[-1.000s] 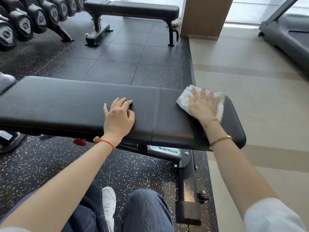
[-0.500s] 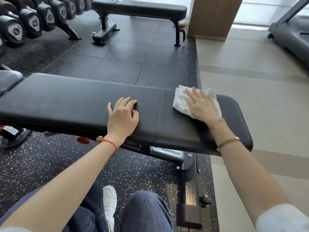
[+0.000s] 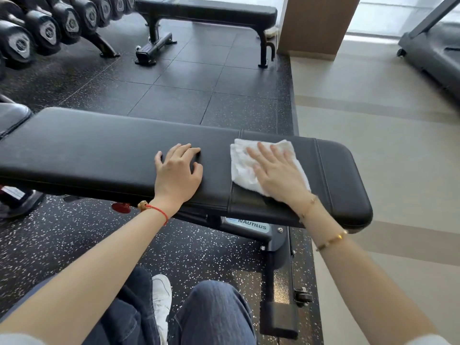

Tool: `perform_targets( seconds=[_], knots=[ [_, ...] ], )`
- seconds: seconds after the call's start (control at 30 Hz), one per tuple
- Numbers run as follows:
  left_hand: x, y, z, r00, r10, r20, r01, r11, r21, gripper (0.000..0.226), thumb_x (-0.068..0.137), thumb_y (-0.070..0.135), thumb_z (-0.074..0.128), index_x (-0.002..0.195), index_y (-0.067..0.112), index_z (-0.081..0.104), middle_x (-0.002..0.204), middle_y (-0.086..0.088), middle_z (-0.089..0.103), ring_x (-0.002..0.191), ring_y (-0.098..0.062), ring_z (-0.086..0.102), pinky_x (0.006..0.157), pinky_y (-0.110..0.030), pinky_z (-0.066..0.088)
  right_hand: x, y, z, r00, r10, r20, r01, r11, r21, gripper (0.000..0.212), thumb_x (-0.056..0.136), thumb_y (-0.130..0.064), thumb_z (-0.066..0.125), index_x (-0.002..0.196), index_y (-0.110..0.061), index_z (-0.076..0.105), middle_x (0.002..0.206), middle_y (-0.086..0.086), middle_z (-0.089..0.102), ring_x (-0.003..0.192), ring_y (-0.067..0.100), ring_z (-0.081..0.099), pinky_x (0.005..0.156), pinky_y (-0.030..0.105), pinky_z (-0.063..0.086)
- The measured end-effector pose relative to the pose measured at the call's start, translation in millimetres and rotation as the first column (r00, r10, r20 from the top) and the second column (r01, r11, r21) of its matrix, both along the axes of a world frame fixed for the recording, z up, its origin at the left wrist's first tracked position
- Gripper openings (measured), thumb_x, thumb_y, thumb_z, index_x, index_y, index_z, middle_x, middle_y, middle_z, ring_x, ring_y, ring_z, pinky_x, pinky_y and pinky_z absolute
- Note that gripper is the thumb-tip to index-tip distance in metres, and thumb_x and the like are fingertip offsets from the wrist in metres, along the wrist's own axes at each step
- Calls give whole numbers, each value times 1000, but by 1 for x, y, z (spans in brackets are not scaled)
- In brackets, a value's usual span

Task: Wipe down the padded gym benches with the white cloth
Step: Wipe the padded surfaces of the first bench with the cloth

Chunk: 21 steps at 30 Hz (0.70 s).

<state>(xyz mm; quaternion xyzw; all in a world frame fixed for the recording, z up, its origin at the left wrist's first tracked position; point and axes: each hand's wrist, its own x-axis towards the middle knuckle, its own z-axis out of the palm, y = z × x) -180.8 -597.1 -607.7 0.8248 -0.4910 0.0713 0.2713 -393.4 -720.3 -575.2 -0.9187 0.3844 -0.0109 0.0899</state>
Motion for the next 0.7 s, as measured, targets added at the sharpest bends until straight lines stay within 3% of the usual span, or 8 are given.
perform_targets(
  seconds=[0.1, 0.23, 0.33, 0.43, 0.6, 0.7],
  knots=[
    [-1, -1, 2, 1000, 1, -6, -1, 1000, -6, 36, 88, 23, 52, 123, 24, 62, 136, 2, 58, 135, -19, 45, 115, -55, 19, 18, 10, 0, 999, -30, -31, 30, 1000, -4, 57, 104, -51, 20, 157, -38, 5, 167, -5, -2, 153, 25, -5, 122, 48, -7],
    [-2, 1, 2, 1000, -2, -7, 2, 1000, 8, 37, 89, 24, 51, 125, 24, 61, 138, 2, 57, 136, -17, 43, 116, -54, 18, -2, 71, -14, 989, 147, -4, -146, 983, -110, 72, 93, -70, 24, 156, -42, 4, 167, -5, 1, 153, 28, 0, 122, 50, -7],
    [-2, 2, 1, 1000, 0, -5, 1, 1000, 18, 39, 90, 23, 50, 128, 24, 60, 141, 1, 55, 139, -17, 41, 117, -54, 17, -15, 82, -18, 985, 169, -29, -172, 966, -192, 64, 98, -64, 18, 157, -40, 9, 166, -4, 10, 153, 29, 11, 122, 52, 9],
    [-3, 2, 0, 1000, 0, -14, 1, 999, 38, 41, 92, 22, 49, 133, 24, 57, 145, 0, 51, 142, -18, 37, 119, -54, 15, -5, 57, -15, 990, 143, 5, -141, 981, -129, 56, 102, -55, 13, 156, -42, 11, 166, -7, 9, 153, 24, 7, 123, 48, 4],
    [-4, 2, 1, 1000, -6, -25, 7, 999, 45, 42, 94, 22, 48, 135, 24, 56, 148, -1, 49, 144, -18, 34, 120, -55, 13, 25, 2, -1, 998, -67, 12, 67, 998, -16, 51, 107, -40, 16, 157, -37, 10, 167, -5, 2, 153, 26, -1, 122, 48, -2],
    [-3, 2, 0, 1000, -5, -24, 6, 999, 37, 42, 94, 22, 48, 135, 23, 56, 147, -1, 49, 143, -18, 35, 120, -55, 13, 25, 26, -5, 999, -18, 36, 19, 1000, -15, 51, 107, -42, 15, 157, -39, 9, 167, -6, 1, 153, 25, -2, 123, 49, -2]
  ],
)
